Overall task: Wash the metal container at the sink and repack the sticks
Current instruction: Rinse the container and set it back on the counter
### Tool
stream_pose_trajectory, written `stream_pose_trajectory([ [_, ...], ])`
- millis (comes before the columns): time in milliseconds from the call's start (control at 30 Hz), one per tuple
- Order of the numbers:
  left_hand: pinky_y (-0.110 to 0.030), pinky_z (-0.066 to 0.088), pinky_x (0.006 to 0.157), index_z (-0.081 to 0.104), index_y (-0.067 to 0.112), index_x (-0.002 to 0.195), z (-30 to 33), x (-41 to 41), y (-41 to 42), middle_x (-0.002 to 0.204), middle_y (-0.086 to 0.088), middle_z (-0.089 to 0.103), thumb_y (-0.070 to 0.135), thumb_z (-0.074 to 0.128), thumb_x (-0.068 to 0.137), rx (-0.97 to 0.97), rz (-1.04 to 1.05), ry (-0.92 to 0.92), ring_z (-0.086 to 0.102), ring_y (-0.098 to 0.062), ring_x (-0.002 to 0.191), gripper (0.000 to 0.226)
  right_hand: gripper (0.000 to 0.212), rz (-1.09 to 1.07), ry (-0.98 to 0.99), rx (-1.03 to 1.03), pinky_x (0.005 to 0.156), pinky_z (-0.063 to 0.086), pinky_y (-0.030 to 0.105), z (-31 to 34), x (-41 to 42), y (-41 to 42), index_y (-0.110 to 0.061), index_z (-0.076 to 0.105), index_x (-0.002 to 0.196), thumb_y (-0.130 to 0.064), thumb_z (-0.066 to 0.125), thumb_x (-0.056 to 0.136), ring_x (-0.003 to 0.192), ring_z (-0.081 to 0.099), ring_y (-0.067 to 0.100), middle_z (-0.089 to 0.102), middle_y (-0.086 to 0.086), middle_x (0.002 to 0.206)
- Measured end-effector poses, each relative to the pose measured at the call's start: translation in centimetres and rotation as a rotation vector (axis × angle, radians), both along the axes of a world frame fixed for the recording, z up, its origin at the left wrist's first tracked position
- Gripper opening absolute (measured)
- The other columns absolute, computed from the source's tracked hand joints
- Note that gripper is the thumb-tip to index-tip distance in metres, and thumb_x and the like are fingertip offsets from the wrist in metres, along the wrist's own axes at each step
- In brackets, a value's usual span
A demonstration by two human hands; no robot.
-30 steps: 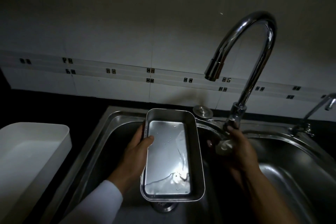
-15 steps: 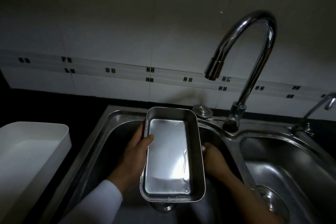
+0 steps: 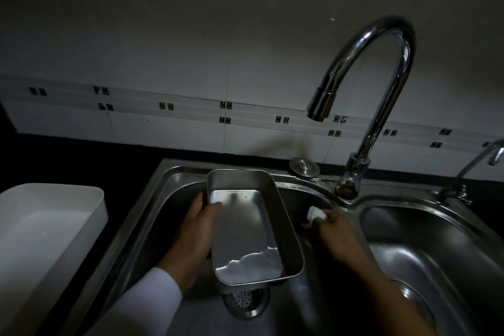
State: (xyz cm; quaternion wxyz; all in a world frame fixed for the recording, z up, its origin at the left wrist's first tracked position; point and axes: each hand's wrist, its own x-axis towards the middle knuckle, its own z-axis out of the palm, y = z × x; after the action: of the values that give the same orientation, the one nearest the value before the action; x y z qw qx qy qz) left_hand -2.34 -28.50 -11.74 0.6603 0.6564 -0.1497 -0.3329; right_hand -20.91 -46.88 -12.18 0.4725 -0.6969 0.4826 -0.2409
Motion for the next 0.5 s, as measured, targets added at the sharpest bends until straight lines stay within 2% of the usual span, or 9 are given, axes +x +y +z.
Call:
stream_pose_trajectory([
  [67, -0.031, 0.055, 0.069, 0.069, 0.030, 0.128, 0.2, -0.1, 0.0, 0.107, -0.004, 0.081, 0.019, 0.055, 0.103, -0.025, 0.002, -0.003, 0.077, -0.023, 0.095, 0.031, 0.010, 0.015, 0.018, -0.044, 0.069, 0.051, 0.025, 0.2, -0.3, 0.3, -0.012, 0.072, 0.094, -0.022, 0.072, 0.093, 0.077, 0.066, 0.014, 0.074, 0.007, 0.086],
  [133, -0.032, 0.057, 0.071, 0.069, 0.033, 0.129, 0.3, -0.2, 0.1, 0.109, -0.003, 0.082, 0.020, 0.055, 0.103, -0.039, -0.001, -0.013, 0.077, -0.024, 0.098, 0.032, 0.014, 0.023, 0.036, -0.100, 0.071, 0.052, 0.025, 0.4, -0.6, 0.5, -0.015, 0.073, 0.095, -0.024, 0.080, 0.087, 0.077, 0.067, 0.013, 0.073, 0.001, 0.084],
  [200, -0.034, 0.058, 0.075, 0.069, 0.036, 0.130, 0.3, -0.1, 0.2, 0.111, 0.000, 0.081, 0.021, 0.056, 0.103, -0.053, -0.010, -0.027, 0.077, -0.024, 0.103, 0.034, 0.009, 0.044, 0.017, -0.113, 0.069, 0.050, 0.025, 0.6, -0.7, 0.5, -0.021, 0.075, 0.084, -0.028, 0.079, 0.087, 0.073, 0.066, 0.013, 0.073, -0.003, 0.076],
  [267, -0.035, 0.057, 0.078, 0.068, 0.038, 0.131, 0.3, -0.1, 0.3, 0.112, 0.002, 0.081, 0.022, 0.057, 0.102, -0.059, -0.020, -0.035, 0.076, -0.023, 0.106, 0.034, 0.031, -0.007, -0.066, -0.057, 0.071, 0.049, 0.029, 0.9, -0.7, 0.4, -0.023, 0.072, 0.064, -0.038, 0.072, 0.091, 0.066, 0.064, 0.015, 0.070, -0.004, 0.065],
  [300, -0.035, 0.057, 0.078, 0.069, 0.037, 0.131, 0.3, -0.2, 0.3, 0.112, 0.002, 0.081, 0.022, 0.057, 0.102, -0.062, -0.021, -0.033, 0.076, -0.022, 0.105, 0.034, 0.040, -0.034, -0.068, -0.038, 0.074, 0.050, 0.031, 1.3, -0.7, 0.5, -0.022, 0.071, 0.061, -0.043, 0.067, 0.094, 0.067, 0.064, 0.017, 0.071, -0.002, 0.066],
  [367, -0.035, 0.058, 0.079, 0.069, 0.034, 0.131, 0.3, -0.2, 0.2, 0.111, -0.001, 0.081, 0.020, 0.058, 0.101, -0.073, -0.026, -0.022, 0.076, -0.023, 0.105, 0.035, 0.042, -0.058, -0.006, -0.069, 0.071, 0.049, 0.030, 1.5, -1.0, 0.1, -0.018, 0.070, 0.071, -0.049, 0.059, 0.098, 0.070, 0.066, 0.016, 0.072, 0.003, 0.073],
  [433, -0.035, 0.057, 0.080, 0.069, 0.032, 0.132, 0.1, -0.1, 0.1, 0.112, -0.001, 0.081, 0.019, 0.058, 0.101, -0.076, -0.022, -0.020, 0.076, -0.024, 0.106, 0.035, 0.031, -0.063, -0.067, -0.046, 0.061, 0.049, 0.025, 1.5, -1.2, -0.3, -0.013, 0.068, 0.090, -0.043, 0.066, 0.095, 0.069, 0.068, 0.014, 0.073, 0.007, 0.080],
  [500, -0.034, 0.056, 0.079, 0.068, 0.031, 0.134, -0.1, 0.0, -0.1, 0.114, -0.001, 0.081, 0.019, 0.058, 0.102, -0.075, -0.006, -0.021, 0.075, -0.024, 0.109, 0.036, 0.040, -0.097, -0.143, 0.029, 0.060, 0.051, 0.026, 1.5, -1.6, -0.7, -0.006, 0.058, 0.112, -0.036, 0.074, 0.090, 0.079, 0.070, 0.021, 0.072, 0.017, 0.098],
])
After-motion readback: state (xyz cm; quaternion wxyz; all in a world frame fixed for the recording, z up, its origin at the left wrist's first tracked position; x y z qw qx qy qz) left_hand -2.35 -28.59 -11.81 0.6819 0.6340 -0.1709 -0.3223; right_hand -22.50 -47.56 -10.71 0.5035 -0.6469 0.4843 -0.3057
